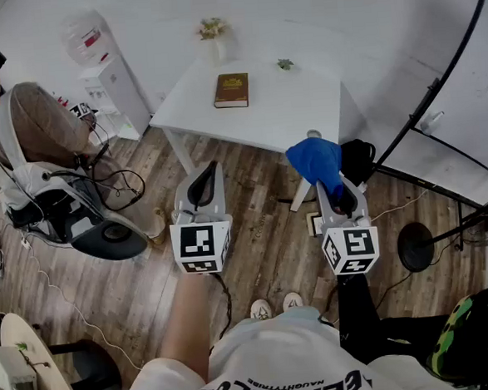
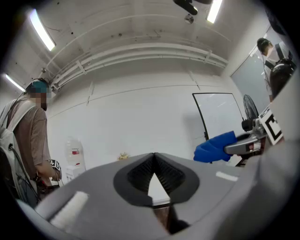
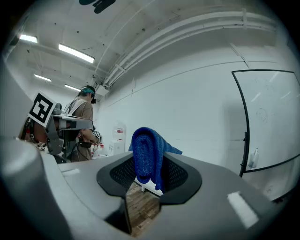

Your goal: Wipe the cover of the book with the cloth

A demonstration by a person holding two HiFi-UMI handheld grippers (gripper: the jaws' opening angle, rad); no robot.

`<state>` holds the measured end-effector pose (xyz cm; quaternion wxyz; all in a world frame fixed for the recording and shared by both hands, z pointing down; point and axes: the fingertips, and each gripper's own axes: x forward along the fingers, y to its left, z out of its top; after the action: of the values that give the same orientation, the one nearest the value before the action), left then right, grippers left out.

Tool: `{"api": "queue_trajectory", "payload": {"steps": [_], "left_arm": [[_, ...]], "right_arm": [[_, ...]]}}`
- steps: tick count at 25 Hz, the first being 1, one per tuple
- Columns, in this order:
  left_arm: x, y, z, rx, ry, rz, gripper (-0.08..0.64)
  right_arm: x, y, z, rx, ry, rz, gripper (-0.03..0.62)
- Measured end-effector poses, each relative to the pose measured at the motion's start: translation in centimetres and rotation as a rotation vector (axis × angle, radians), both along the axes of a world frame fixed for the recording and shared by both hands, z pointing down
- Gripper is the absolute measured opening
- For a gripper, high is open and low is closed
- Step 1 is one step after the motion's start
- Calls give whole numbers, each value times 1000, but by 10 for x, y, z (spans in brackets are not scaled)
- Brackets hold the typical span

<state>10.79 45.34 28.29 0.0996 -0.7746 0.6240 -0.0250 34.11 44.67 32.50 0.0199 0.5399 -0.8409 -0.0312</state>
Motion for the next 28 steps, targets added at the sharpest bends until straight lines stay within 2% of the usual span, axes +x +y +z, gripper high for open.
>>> {"api": "queue_trajectory", "payload": {"steps": [11, 16, 22, 28], "left_arm": [[-9, 1, 0, 5, -2, -2, 57], [-10, -13, 3, -1, 5, -10, 57], [-14, -58, 7, -11, -9, -29, 57], [-24, -126, 6, -21, -27, -60, 58]], "right_arm": [[-6, 5, -1, 21, -7, -3, 133], [-8, -10, 0, 26, -1, -22, 133], [-23, -62, -3, 31, -30, -62, 133], [-35, -143, -1, 20, -54, -100, 134]]}}
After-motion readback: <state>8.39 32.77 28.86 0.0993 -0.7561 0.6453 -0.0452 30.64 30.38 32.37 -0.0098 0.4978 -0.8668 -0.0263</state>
